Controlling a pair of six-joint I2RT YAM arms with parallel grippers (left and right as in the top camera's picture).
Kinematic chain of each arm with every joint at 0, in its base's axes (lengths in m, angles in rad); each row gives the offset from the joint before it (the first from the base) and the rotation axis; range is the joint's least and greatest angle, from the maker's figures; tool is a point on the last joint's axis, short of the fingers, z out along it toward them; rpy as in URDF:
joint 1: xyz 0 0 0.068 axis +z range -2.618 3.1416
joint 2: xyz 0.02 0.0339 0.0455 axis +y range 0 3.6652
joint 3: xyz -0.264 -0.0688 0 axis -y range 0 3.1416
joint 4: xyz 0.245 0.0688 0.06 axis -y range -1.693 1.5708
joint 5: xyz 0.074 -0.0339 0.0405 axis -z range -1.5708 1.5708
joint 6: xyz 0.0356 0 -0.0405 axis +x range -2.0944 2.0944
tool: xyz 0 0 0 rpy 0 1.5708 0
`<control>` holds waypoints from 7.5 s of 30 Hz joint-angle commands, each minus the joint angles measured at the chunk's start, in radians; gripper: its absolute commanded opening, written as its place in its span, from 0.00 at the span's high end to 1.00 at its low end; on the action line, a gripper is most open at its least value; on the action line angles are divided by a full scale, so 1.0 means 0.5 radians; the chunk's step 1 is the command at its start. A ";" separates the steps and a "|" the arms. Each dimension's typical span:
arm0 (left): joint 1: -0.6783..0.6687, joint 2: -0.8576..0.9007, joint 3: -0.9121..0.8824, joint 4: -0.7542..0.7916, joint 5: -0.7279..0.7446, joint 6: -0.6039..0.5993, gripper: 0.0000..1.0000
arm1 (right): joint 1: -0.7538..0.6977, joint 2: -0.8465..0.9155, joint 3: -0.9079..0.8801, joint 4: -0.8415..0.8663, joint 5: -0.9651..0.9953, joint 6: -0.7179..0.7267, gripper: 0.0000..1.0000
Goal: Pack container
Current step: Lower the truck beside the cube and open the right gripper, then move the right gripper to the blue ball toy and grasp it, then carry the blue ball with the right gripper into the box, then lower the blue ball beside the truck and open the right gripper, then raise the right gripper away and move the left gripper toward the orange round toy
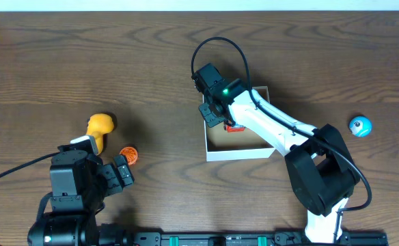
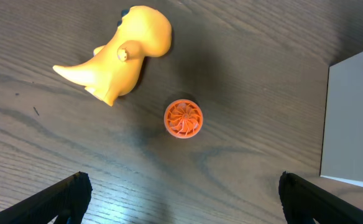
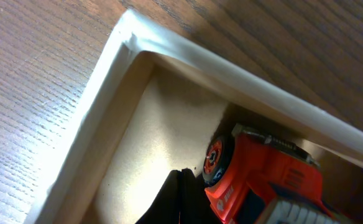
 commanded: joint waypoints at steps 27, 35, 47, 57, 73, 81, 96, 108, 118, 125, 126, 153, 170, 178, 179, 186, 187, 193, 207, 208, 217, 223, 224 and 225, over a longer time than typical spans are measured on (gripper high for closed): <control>-0.004 0.008 0.040 0.001 -0.006 -0.006 0.02 | -1.477 -0.976 0.515 -0.947 -0.035 0.272 0.01; -0.004 0.008 0.040 0.000 -0.006 -0.006 0.02 | -2.159 -0.763 0.249 -0.914 -0.159 0.376 0.01; -0.004 0.008 0.040 0.000 -0.006 -0.006 0.02 | -2.292 -0.196 0.024 -0.764 -0.163 0.308 0.01; -0.004 0.008 0.040 0.001 -0.006 -0.006 0.02 | -2.225 0.025 0.022 -0.691 -0.189 0.300 0.01; -0.004 0.008 0.040 0.001 -0.006 -0.006 0.02 | -2.214 0.085 -0.129 -0.489 -0.188 0.299 0.28; -0.004 0.008 0.040 0.001 -0.006 -0.006 0.02 | -2.213 0.085 -0.132 -0.488 -0.189 0.253 0.57; -0.004 0.008 0.040 0.001 -0.006 -0.006 0.02 | -1.904 -0.271 -0.124 -0.500 -0.233 0.138 0.94; -0.004 0.008 0.040 0.001 -0.006 -0.006 0.02 | -0.709 -1.012 -0.088 -0.420 -0.249 0.162 0.99; -0.004 0.008 0.038 0.000 -0.006 -0.006 0.02 | -0.102 -0.764 -0.088 -0.133 -0.249 0.325 0.99; -0.004 0.008 0.038 0.000 -0.006 -0.006 0.02 | -0.022 -0.466 -0.088 -0.072 -0.257 0.346 0.99; -0.004 0.008 0.038 0.000 -0.006 -0.006 0.02 | -0.022 -0.423 -0.088 -0.066 -0.265 0.346 0.99; -0.004 0.008 0.038 0.000 -0.006 -0.006 0.02 | -0.023 -0.231 -0.089 -0.002 -0.278 0.345 0.45; -0.004 0.008 0.038 0.000 -0.006 -0.006 0.02 | -0.033 -0.231 -0.089 -0.021 -0.262 0.344 0.35; -0.004 0.008 0.038 0.001 -0.006 -0.006 0.02 | -0.033 -0.232 -0.089 -0.027 -0.255 0.344 0.32; -0.004 0.008 0.038 0.000 -0.006 -0.006 0.02 | -0.033 -0.232 -0.089 -0.026 -0.255 0.343 0.32; -0.004 0.008 0.038 0.001 -0.006 -0.006 0.02 | -0.033 -0.233 -0.088 -0.023 -0.247 0.343 0.35; -0.004 0.008 0.038 0.000 -0.006 -0.006 0.02 | -0.032 -0.233 -0.088 -0.016 -0.248 0.335 0.36; -0.004 0.008 0.038 0.001 -0.006 -0.005 0.02 | -0.033 -0.333 -0.006 -0.036 -0.108 0.281 0.36; -0.005 0.059 0.048 0.015 0.083 0.122 0.02 | -0.935 -1.230 0.310 -0.681 0.030 0.500 0.01; -0.005 0.093 0.054 0.015 0.083 0.137 0.02 | -1.052 -1.263 0.310 -0.761 0.014 0.526 0.01; -0.004 0.841 0.231 0.024 0.082 0.172 0.02 | -1.611 -1.263 0.175 -1.087 -0.176 0.410 0.01; -0.004 1.296 0.253 0.155 0.082 0.170 0.02 | -1.613 -1.261 -0.029 -1.003 -0.175 0.387 0.01; -0.004 1.350 0.253 0.178 0.082 0.171 0.02 | -1.613 -1.261 -0.060 -0.984 -0.175 0.387 0.01; -0.004 1.411 0.253 0.204 0.082 0.172 0.02 | -1.613 -1.261 -0.089 -0.966 -0.176 0.387 0.01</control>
